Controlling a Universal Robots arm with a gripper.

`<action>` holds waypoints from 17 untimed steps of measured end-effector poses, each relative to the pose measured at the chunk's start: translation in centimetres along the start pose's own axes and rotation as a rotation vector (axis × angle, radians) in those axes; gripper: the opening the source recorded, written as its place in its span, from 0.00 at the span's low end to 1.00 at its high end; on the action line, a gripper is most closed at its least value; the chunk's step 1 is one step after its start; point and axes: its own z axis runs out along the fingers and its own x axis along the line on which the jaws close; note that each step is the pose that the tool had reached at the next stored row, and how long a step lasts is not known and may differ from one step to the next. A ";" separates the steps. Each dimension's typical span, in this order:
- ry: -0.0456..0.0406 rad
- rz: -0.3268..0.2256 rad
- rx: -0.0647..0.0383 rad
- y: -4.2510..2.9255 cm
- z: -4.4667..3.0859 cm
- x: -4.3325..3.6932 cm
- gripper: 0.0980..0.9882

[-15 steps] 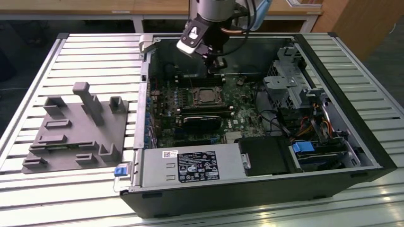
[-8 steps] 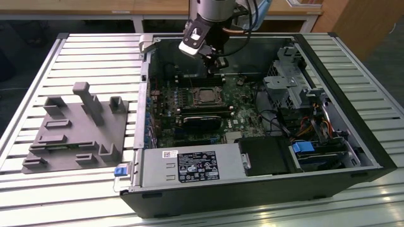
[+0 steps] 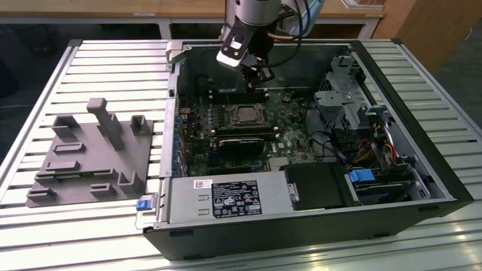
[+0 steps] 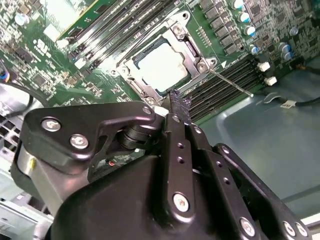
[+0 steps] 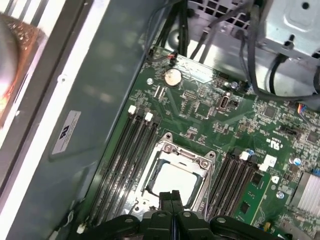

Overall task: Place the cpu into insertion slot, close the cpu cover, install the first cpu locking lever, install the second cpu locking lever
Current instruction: 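Install the first cpu locking lever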

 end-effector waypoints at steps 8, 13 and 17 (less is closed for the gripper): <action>0.0046 -0.133 0.005 0.00 0.00 0.00 0.02; 0.0071 -0.206 0.007 0.00 0.00 0.00 0.02; 0.0091 -0.262 0.009 0.00 0.00 0.00 0.02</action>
